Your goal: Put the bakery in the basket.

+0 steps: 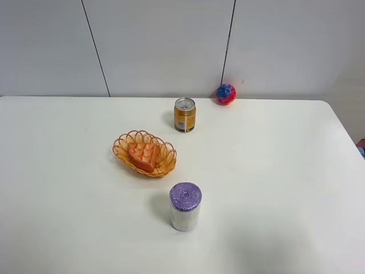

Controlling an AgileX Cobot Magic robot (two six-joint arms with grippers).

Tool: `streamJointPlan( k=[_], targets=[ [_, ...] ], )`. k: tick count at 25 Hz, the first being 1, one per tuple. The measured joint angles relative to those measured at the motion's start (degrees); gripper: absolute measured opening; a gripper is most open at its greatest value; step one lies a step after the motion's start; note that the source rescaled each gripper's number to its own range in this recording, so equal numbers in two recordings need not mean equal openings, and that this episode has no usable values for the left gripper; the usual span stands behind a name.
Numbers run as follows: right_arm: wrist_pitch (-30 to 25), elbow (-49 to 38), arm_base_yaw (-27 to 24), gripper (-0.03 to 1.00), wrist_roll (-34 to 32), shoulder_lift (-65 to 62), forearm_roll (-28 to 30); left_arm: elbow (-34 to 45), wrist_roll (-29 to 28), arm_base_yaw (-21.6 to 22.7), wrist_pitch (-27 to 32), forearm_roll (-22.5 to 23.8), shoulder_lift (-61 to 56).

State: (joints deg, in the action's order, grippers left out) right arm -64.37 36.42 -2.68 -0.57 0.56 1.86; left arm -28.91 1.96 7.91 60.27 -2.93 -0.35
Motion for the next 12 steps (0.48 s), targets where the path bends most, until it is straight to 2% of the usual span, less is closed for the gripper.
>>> streamJointPlan(
  k=[4, 12],
  targets=[
    [2.20, -8.19, 0.00, 0.90, -0.12, -0.71, -3.36, 0.00, 0.05, 0.00, 0.00, 0.00, 0.00],
    [3.45, -8.99, 0.00, 0.90, -0.40, -0.71, -3.53, 0.00, 0.05, 0.00, 0.00, 0.00, 0.00]
  ],
)
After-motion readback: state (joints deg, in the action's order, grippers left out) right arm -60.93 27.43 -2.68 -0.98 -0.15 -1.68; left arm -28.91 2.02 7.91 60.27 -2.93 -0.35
